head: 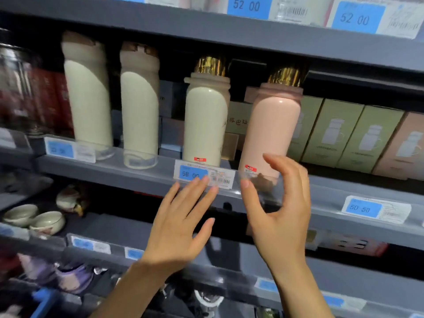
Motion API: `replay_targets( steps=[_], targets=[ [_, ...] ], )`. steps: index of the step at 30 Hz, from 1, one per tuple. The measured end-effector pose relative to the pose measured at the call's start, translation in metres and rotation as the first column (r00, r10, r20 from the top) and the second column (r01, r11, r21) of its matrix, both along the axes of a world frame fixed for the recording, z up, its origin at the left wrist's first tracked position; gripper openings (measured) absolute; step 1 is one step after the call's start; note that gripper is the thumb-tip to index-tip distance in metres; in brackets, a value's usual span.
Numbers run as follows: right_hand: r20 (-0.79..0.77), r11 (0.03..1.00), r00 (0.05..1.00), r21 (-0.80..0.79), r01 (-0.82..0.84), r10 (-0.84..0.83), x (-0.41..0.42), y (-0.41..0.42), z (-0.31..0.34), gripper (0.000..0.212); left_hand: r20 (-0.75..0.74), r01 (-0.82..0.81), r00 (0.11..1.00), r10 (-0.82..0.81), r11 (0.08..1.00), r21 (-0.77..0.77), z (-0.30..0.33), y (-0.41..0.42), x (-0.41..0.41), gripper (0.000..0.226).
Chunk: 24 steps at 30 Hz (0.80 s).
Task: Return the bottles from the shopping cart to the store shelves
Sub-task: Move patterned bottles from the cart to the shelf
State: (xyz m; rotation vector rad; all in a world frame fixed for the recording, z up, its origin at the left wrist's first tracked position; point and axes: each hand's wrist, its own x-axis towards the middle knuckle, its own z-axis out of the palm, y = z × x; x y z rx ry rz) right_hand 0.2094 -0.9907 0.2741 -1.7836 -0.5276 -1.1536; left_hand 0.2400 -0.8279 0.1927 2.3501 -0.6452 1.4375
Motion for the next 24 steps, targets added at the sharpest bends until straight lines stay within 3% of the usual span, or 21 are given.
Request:
replay_targets(
  steps=[3, 8, 11, 15, 18, 19, 22, 24],
  targets=[
    [-0.083, 0.993, 0.99, -0.018, -0.12, 0.118, -0.02, 0.031, -0.018, 0.027, -0.08, 0.015, 0.996, -0.025, 0.993, -0.118, -0.025, 0.037, -0.049, 0.043],
    [-0.389, 0.959, 0.879, 0.047, -0.28, 0.276, -0.072, 0.126, -0.09, 0.011, -0.371, -0.244, 0.909, 0.191, 0.964, -0.102, -0.089, 0.156, -0.156, 0.029],
    [-0.617, 0.932, 0.717, 0.083, -0.352, 0.325, -0.118, 0.198, -0.147, 0.009, -0.521, -0.368, 0.813, 0.261, 0.923, -0.111, -0.132, 0.228, -0.23, 0.026],
    [-0.78, 0.881, 0.554, -0.008, -0.473, 0.291, -0.176, 0.272, -0.212, 0.029, -0.645, -0.497, 0.685, 0.339, 0.864, -0.074, -0.181, 0.295, -0.313, 0.021],
    [-0.918, 0.844, 0.279, 0.099, -0.528, 0.282, -0.205, 0.303, -0.239, 0.04, -0.79, -0.597, 0.526, 0.316, 0.798, -0.078, -0.212, 0.33, -0.364, 0.032],
    [-0.936, 0.844, 0.24, 0.097, -0.528, 0.258, -0.21, 0.311, -0.244, 0.041, -0.81, -0.614, 0.493, 0.318, 0.786, -0.065, -0.218, 0.341, -0.377, 0.033],
    [-0.973, 0.844, 0.141, 0.079, -0.531, 0.18, -0.214, 0.333, -0.253, 0.048, -0.817, -0.647, 0.462, 0.346, 0.761, -0.043, -0.227, 0.373, -0.398, 0.037],
    [-0.985, 0.853, 0.059, 0.111, -0.51, 0.164, -0.212, 0.349, -0.254, 0.051, -0.785, -0.715, 0.463, 0.412, 0.697, -0.056, -0.233, 0.395, -0.402, 0.041]
  ],
)
